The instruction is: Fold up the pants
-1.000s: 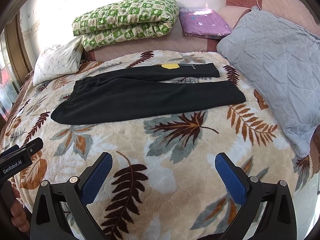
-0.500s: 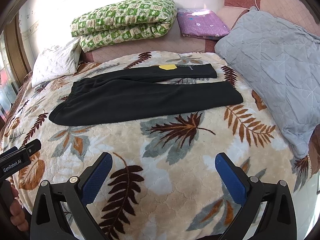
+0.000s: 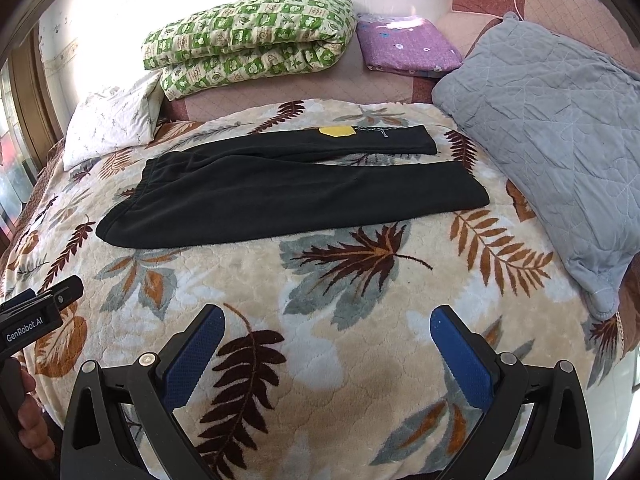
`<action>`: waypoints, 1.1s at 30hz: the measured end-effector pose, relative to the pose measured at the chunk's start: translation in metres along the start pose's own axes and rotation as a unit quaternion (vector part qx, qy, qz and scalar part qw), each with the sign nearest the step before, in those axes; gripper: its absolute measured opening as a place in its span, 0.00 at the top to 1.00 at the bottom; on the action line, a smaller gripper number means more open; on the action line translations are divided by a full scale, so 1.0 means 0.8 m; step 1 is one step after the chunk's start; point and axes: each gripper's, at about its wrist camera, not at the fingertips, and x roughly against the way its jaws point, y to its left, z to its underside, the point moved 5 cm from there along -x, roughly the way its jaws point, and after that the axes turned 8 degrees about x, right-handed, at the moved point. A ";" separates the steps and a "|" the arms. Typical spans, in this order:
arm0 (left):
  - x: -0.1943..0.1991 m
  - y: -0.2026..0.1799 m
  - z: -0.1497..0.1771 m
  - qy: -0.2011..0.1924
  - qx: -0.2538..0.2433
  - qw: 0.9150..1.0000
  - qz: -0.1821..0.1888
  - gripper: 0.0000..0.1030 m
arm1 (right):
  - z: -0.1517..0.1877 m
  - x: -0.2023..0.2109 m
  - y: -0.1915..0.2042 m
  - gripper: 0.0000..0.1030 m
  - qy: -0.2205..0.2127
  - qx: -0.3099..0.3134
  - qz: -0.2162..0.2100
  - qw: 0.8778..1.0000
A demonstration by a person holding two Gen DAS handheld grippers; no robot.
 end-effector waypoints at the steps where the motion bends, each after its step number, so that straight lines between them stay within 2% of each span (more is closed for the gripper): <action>1: -0.001 -0.001 0.000 0.001 0.000 1.000 0.000 0.00 | -0.001 -0.001 0.000 0.00 0.001 0.001 0.000 1.000; 16: -0.025 -0.031 -0.013 0.015 -0.022 1.000 -0.005 0.00 | -0.015 -0.028 -0.011 0.00 0.009 0.000 -0.014 1.000; 21: -0.044 -0.046 -0.025 0.032 -0.036 0.999 -0.012 0.00 | -0.027 -0.043 -0.017 0.00 0.014 0.008 -0.028 0.999; 27: -0.073 -0.053 -0.063 0.056 -0.042 0.997 -0.019 0.00 | -0.060 -0.064 -0.042 0.00 0.018 0.018 -0.039 0.999; 33: -0.103 -0.045 -0.145 0.065 -0.042 0.997 -0.024 0.00 | -0.119 -0.086 -0.096 0.00 0.006 0.029 -0.052 0.998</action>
